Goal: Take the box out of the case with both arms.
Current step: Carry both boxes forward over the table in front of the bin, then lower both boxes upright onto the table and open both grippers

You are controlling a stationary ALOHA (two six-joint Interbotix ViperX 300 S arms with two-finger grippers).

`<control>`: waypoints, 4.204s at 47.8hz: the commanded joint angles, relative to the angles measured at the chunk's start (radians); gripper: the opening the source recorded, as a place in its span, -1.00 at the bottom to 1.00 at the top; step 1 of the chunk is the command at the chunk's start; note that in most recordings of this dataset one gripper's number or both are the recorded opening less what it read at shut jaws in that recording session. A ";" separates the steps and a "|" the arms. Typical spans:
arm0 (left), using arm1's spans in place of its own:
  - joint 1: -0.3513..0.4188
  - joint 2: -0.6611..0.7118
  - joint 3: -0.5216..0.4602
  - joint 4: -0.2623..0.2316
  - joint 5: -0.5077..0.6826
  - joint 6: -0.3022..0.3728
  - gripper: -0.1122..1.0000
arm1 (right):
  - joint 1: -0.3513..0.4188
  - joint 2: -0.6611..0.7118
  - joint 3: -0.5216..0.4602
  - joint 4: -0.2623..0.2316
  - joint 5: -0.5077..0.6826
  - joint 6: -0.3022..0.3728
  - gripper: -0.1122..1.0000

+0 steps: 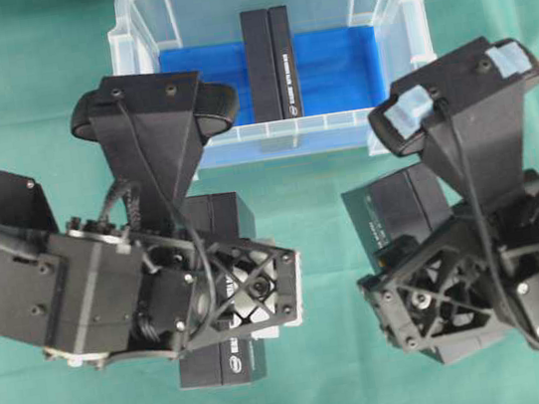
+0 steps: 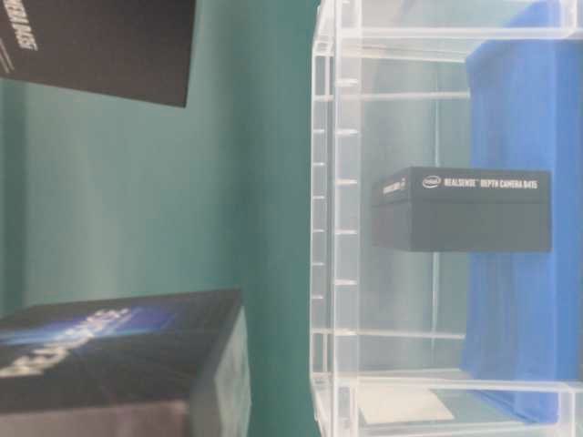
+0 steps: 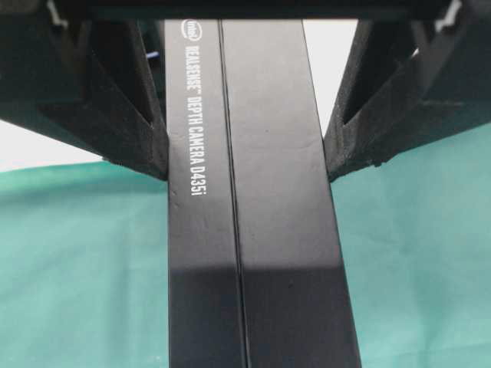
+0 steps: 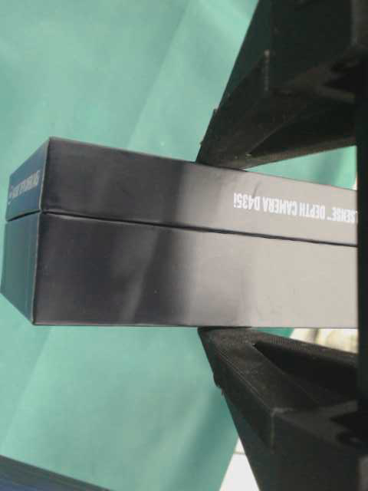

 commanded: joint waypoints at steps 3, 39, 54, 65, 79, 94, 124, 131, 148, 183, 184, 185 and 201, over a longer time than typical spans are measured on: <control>-0.003 -0.051 0.006 0.005 -0.003 0.000 0.35 | 0.006 -0.017 -0.026 -0.006 -0.006 0.014 0.41; 0.014 -0.074 0.052 0.005 -0.006 0.002 0.35 | 0.008 -0.014 -0.026 -0.005 -0.006 0.060 0.41; 0.015 -0.075 0.055 0.005 -0.006 0.002 0.35 | 0.006 -0.014 -0.026 -0.006 -0.008 0.060 0.41; 0.018 -0.074 0.055 0.014 -0.006 0.002 0.35 | 0.006 -0.014 -0.026 -0.006 -0.008 0.060 0.41; 0.015 -0.071 0.072 0.021 -0.009 0.002 0.35 | 0.003 -0.005 -0.002 -0.006 -0.008 0.057 0.41; 0.009 -0.078 0.230 0.023 -0.137 -0.015 0.35 | -0.002 0.017 0.137 -0.006 -0.095 0.060 0.41; -0.009 -0.115 0.732 0.015 -0.663 -0.189 0.35 | -0.021 0.017 0.563 0.000 -0.606 0.310 0.41; -0.026 -0.077 0.744 -0.014 -0.709 -0.183 0.35 | -0.025 0.018 0.574 0.000 -0.638 0.319 0.41; -0.026 -0.080 0.753 -0.020 -0.718 -0.164 0.35 | -0.025 0.017 0.592 0.003 -0.673 0.305 0.41; -0.028 -0.080 0.753 -0.040 -0.778 -0.130 0.85 | -0.021 0.018 0.624 0.008 -0.675 0.308 0.90; -0.028 -0.080 0.753 -0.040 -0.779 -0.130 0.84 | -0.021 0.017 0.624 0.008 -0.675 0.308 0.89; -0.028 -0.080 0.752 -0.040 -0.779 -0.130 0.83 | -0.021 0.018 0.624 0.008 -0.675 0.308 0.88; -0.028 -0.083 0.730 -0.040 -0.772 -0.135 0.81 | -0.021 0.017 0.583 0.020 -0.664 0.305 0.87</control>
